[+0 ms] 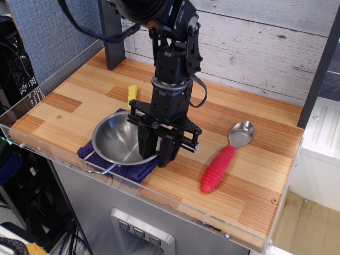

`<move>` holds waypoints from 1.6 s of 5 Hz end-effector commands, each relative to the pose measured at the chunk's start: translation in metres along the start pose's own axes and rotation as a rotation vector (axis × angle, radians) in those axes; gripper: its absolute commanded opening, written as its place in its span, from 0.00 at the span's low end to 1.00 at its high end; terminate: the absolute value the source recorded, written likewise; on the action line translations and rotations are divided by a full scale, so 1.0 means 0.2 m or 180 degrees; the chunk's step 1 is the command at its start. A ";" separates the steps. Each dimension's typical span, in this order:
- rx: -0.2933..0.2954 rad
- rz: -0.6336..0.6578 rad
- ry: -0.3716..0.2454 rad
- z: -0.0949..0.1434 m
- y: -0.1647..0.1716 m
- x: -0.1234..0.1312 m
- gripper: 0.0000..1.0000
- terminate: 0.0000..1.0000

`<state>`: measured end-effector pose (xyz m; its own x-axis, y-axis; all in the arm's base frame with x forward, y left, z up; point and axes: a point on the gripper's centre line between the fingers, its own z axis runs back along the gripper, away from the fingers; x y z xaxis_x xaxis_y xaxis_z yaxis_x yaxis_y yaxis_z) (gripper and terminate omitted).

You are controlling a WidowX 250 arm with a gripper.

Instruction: Move the container center side to left

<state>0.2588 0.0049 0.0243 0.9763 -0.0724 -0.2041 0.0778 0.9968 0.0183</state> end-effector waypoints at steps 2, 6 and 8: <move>-0.0020 0.0148 -0.0395 0.21 0.03 0.00 0.00 0.00; -0.0269 0.0848 -0.0897 0.53 0.52 -0.06 0.00 0.00; -0.0241 0.1098 -0.0653 0.37 0.76 -0.03 0.00 0.00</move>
<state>0.2838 0.1498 0.0843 0.9629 0.2658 -0.0470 -0.2675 0.9629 -0.0344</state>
